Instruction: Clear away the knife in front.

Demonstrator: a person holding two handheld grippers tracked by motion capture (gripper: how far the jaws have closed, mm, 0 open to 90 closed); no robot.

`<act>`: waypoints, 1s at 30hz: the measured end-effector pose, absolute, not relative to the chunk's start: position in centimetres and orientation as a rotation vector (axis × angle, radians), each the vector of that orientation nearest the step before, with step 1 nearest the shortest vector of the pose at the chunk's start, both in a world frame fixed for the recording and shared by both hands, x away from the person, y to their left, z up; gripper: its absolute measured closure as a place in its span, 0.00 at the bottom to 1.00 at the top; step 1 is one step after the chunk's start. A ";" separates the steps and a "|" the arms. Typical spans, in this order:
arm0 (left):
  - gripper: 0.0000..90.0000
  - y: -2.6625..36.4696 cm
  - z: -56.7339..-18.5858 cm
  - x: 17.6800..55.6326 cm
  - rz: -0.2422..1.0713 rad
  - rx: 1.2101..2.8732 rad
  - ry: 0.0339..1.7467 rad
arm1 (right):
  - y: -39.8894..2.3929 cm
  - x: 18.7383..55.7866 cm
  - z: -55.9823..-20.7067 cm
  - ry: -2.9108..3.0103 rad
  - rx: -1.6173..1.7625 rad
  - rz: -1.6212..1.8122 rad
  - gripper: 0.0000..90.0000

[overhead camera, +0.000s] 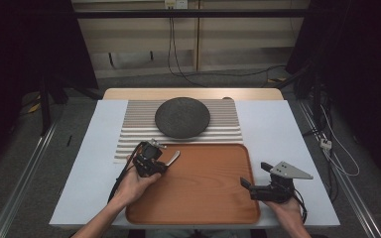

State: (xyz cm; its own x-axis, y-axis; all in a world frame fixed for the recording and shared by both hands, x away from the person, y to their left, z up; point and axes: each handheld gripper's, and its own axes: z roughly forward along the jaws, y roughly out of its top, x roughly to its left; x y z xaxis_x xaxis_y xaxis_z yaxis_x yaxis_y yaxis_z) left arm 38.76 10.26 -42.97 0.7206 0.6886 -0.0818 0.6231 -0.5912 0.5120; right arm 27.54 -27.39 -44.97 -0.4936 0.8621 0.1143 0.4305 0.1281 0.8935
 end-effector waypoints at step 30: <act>0.34 10.5 -42.8 37.2 0.295 2.367 0.936 | -27.4 27.3 -44.9 1.975 1.236 1.331 0.05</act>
